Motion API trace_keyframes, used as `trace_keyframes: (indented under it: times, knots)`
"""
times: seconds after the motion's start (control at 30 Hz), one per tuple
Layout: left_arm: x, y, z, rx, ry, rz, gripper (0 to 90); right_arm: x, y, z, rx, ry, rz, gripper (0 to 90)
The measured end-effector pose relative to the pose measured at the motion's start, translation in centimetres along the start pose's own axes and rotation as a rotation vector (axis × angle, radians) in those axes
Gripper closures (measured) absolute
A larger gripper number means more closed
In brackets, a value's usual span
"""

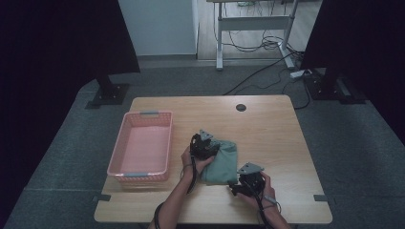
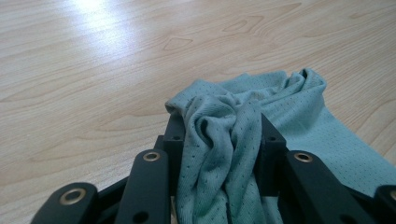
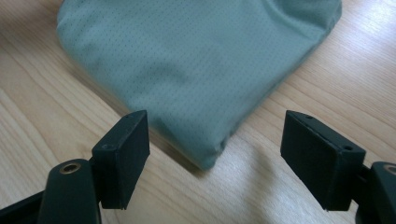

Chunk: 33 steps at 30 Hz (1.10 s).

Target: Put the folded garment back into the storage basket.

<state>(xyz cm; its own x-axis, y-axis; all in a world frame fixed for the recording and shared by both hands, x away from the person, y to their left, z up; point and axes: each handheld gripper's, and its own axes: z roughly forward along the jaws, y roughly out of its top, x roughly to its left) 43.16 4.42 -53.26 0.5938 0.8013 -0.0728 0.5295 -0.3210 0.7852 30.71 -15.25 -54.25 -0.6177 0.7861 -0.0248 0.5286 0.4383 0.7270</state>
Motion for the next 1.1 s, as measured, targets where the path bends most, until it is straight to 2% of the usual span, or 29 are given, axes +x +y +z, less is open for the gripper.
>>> trace_keyframes:
  times: [0.67, 0.93, 1.03, 1.07, 1.1]
  knots:
    - [-0.2, -0.1, 0.0, -0.002, 0.010, -0.001, 64.1, 0.0, 0.8, 1.7, 0.010, 0.032, 0.062, 24.6]
    - [-0.3, -0.2, -0.1, -0.007, 0.019, -0.002, 64.0, -0.1, 0.2, 1.9, -0.012, 0.045, 0.086, 26.3]
    - [-0.3, -0.2, -0.2, -0.004, 0.024, 0.000, 64.1, 0.1, 0.0, 1.8, -0.028, 0.040, 0.075, 30.6]
    - [-0.4, -0.2, -0.2, -0.004, 0.028, -0.002, 64.1, 0.3, -0.1, 1.7, -0.038, 0.050, 0.063, 36.7]
    - [-0.4, -0.2, -0.2, -0.004, 0.028, -0.002, 64.1, 0.3, -0.1, 1.7, -0.038, 0.050, 0.063, 36.7]
